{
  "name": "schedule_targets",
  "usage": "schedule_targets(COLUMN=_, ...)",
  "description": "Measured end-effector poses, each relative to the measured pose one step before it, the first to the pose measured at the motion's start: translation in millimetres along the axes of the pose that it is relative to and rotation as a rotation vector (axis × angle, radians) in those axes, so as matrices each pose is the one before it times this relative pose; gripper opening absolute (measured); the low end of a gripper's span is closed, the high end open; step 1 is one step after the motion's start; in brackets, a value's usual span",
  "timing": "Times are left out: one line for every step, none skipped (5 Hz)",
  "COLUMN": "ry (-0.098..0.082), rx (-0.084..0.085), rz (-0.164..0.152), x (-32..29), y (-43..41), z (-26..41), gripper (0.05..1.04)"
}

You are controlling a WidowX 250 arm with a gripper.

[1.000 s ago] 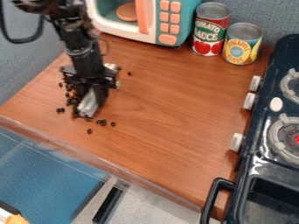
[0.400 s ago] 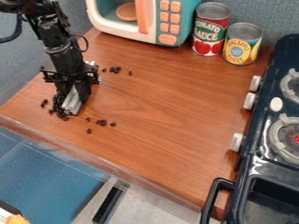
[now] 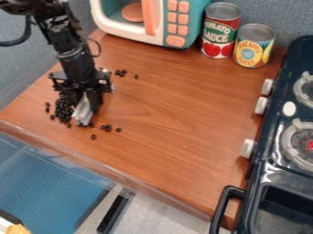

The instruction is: Sweep into pile

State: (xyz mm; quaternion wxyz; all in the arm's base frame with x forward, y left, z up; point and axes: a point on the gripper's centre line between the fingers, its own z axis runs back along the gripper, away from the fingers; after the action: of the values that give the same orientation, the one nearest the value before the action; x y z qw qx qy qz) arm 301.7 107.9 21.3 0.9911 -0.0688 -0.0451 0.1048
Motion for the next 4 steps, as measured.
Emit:
schedule_targets(ry=-0.0538, rx=-0.0190, rz=-0.0441, x=5.92, y=-21.14, z=17.60, gripper=0.389)
schedule_targets(ry=-0.0302, rx=-0.0034, rz=-0.0594, x=-2.85, y=-24.43, z=11.58, gripper=0.390)
schedule_targets(ry=0.0203, rx=-0.0009, rz=-0.1177, x=-14.61, y=-35.25, z=-8.28, gripper=0.389)
schedule_targets(ry=0.0307, rx=0.0398, rz=-0.0747, x=-15.56, y=-16.72, z=-16.08, gripper=0.389)
